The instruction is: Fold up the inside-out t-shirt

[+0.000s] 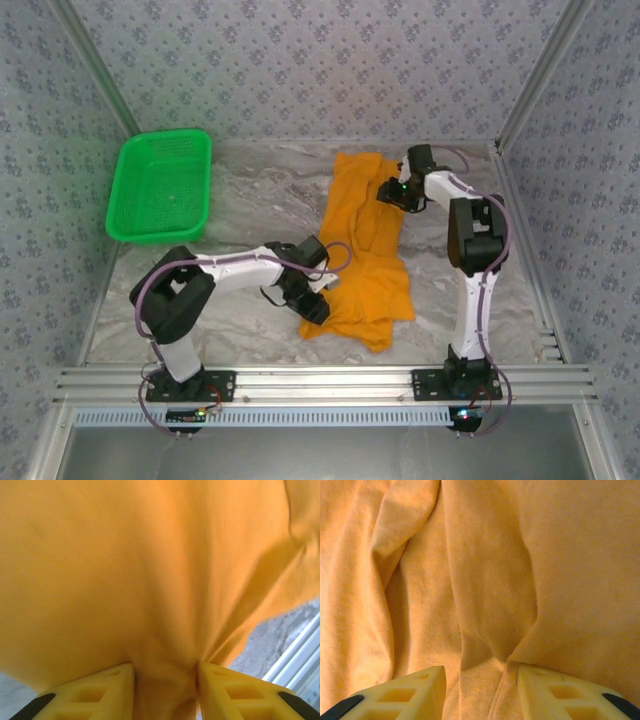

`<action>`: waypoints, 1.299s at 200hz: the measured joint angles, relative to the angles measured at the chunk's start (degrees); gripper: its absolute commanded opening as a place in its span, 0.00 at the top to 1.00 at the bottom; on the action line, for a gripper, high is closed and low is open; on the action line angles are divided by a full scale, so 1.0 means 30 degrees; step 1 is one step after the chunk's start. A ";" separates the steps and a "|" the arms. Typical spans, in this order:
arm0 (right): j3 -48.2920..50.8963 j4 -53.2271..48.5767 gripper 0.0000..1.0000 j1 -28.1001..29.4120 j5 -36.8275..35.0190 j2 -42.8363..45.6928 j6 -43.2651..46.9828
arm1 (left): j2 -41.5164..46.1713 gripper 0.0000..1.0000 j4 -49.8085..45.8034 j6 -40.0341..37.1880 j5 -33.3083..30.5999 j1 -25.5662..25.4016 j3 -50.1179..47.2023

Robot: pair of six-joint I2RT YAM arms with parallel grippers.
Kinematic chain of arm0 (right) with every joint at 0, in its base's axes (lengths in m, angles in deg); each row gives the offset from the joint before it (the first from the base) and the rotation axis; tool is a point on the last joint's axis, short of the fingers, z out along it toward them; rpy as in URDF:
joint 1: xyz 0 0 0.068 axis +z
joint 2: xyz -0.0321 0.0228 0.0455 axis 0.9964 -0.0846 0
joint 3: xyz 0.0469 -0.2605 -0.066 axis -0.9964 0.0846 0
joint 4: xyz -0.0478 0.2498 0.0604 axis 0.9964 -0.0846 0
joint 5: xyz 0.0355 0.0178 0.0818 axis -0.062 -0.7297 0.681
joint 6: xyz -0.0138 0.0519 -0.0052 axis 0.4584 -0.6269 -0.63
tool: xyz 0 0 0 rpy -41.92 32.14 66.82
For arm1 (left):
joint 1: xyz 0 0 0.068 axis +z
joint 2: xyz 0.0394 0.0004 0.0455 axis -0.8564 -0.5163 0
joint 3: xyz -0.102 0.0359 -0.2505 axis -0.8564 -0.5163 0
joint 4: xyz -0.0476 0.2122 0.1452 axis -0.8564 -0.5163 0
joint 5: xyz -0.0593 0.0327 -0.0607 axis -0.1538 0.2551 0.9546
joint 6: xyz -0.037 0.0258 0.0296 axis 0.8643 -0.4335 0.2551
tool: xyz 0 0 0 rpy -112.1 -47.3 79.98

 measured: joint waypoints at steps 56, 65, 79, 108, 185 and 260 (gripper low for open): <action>-0.8276 -0.0794 0.45 0.1698 0.1792 -0.5100 0.0051 | -0.0933 0.62 0.2565 0.0146 0.1086 -0.1756 0.0903; -0.8976 -0.1188 0.44 0.1945 0.1792 -0.5319 -0.0058 | -0.0940 0.62 0.2739 0.0007 0.1144 -0.1872 0.1253; -0.9712 -0.1967 0.43 0.2164 0.1843 -0.5289 -0.0182 | -0.0765 0.62 0.2929 -0.0590 0.1173 -0.2004 0.1792; -0.7970 -0.3147 0.39 0.1734 0.1122 -0.2885 -0.0605 | 0.1311 0.59 0.3330 -0.2652 0.0299 -0.2084 0.1115; 1.1322 -0.2310 0.36 -0.0590 -0.1909 1.4112 -0.3548 | 0.0860 0.55 0.3781 -0.3563 -0.3883 -0.3883 0.1122; 1.5497 -0.2310 0.46 -0.1632 -0.2302 1.3770 -0.2871 | 0.1333 1.00 0.5391 -0.1661 -0.6237 -0.5238 -0.1880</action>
